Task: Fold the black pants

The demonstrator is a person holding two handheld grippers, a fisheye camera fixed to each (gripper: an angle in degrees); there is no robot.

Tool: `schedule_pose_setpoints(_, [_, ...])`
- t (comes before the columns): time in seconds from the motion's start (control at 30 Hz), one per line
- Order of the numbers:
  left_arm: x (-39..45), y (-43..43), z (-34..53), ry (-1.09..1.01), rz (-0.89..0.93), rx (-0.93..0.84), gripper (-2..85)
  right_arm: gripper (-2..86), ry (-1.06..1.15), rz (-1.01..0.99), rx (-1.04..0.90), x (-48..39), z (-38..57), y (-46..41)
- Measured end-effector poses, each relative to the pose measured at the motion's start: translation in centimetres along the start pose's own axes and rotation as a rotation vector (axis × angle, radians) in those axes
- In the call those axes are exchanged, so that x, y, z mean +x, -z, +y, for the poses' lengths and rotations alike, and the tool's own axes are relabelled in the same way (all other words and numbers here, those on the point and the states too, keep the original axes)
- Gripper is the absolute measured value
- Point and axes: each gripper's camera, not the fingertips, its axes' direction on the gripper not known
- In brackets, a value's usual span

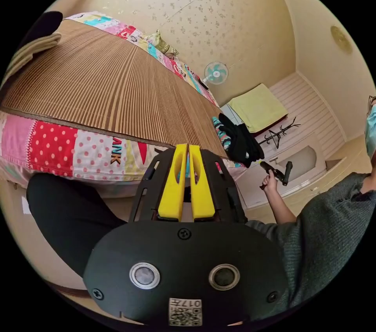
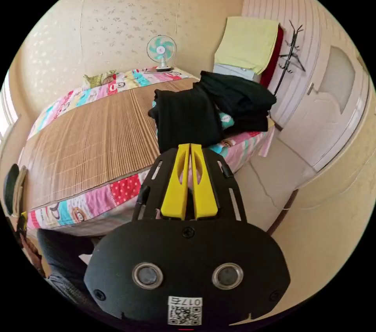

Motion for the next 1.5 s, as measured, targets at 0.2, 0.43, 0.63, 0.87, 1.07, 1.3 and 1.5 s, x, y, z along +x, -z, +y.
schedule_pose_setpoints(0.2, [3.6, -3.1, 0.7, 0.069, 0.113, 0.011, -1.0, 2.0, -0.326, -0.603, -0.197, 6.1, -1.3, -7.5])
schedule_pose_setpoints(0.43, [6.1, 0.8, 2.0, 0.053, 0.078, 0.093, -1.0, 8.4, -0.181, -0.379, -0.140, 0.4, -12.8, -10.2])
schedule_pose_setpoints(0.63, [4.8, 2.4, 2.4, 0.098, 0.047, 0.143, -1.0, 3.5, -0.395, -0.449, -0.302, -4.8, -17.7, -16.4])
schedule_pose_setpoints(0.87, [4.5, -1.5, 2.8, 0.124, 0.093, 0.073, -1.0, 1.5, 0.022, -0.850, -0.250, -19.1, -15.1, -7.8])
schedule_pose_setpoints(1.07, [3.5, -3.6, 1.8, 0.129, 0.123, 0.024, -1.0, 2.1, 0.266, -0.928, -0.612, -26.8, -5.9, -9.7])
schedule_pose_setpoints(1.3, [1.7, -3.5, 1.9, 0.105, 0.082, 0.018, -1.0, 5.9, -0.066, -0.565, -0.122, -15.7, -10.4, -1.5])
schedule_pose_setpoints(1.5, [-0.6, -4.8, 2.4, 0.154, 0.132, 0.007, -1.0, 3.8, -0.163, -0.521, -0.292, -11.3, -15.2, -9.6])
